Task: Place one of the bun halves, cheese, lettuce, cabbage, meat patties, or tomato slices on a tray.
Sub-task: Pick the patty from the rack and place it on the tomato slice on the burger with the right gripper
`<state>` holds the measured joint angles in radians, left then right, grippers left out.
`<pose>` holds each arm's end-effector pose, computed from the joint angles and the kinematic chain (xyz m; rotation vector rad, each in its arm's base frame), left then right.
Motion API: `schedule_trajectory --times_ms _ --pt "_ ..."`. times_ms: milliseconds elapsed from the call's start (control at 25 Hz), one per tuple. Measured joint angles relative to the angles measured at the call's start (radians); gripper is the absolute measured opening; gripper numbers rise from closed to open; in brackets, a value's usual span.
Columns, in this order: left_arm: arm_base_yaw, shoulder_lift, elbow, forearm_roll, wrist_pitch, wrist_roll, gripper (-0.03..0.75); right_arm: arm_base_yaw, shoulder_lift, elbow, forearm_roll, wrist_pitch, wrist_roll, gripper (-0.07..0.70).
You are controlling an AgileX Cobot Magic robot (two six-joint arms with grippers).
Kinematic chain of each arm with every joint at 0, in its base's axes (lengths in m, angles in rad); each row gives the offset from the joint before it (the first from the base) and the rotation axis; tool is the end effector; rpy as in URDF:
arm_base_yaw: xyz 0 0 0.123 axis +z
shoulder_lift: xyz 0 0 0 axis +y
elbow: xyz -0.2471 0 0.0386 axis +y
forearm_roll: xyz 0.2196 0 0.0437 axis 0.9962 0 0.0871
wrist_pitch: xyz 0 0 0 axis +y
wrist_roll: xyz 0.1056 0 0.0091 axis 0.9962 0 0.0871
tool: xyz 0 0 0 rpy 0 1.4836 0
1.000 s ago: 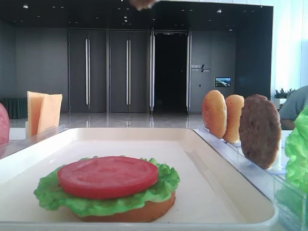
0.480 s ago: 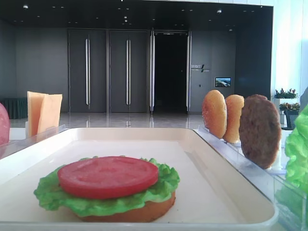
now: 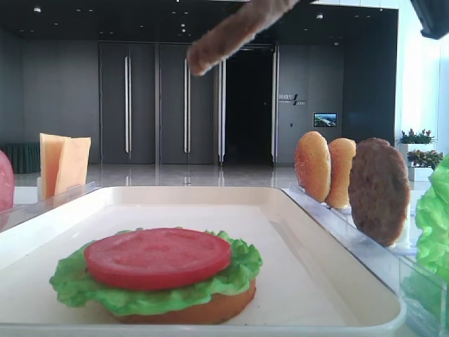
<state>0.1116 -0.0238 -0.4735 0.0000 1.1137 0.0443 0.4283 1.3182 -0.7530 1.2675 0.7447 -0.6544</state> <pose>0.0155 0.0017 0.2453 -0.0707 2.1002 0.0939 0.1932 0.1637 0.2363 -0.2836 2.4297 1.2690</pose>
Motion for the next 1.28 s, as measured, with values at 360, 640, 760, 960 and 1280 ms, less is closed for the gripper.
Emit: schedule_trajectory --times_ms 360,640,760,960,1280 --pt "0.0 0.0 0.0 0.0 0.0 0.0 -0.007 0.0 0.006 0.108 0.094 -0.048 -0.09 0.108" --pt "0.0 0.0 0.0 0.0 0.0 0.0 -0.007 0.0 0.134 0.108 0.254 0.009 -0.241 0.108" --pt "0.0 0.0 0.0 0.0 0.0 0.0 -0.007 0.0 0.19 0.108 0.311 0.037 -0.296 0.108" --pt "0.0 0.0 0.0 0.0 0.0 0.0 -0.007 0.016 0.24 0.108 0.388 0.053 -0.359 0.108" --pt "0.0 0.0 0.0 0.0 0.0 0.0 -0.007 0.133 0.248 0.108 0.43 -0.009 -0.387 0.108"
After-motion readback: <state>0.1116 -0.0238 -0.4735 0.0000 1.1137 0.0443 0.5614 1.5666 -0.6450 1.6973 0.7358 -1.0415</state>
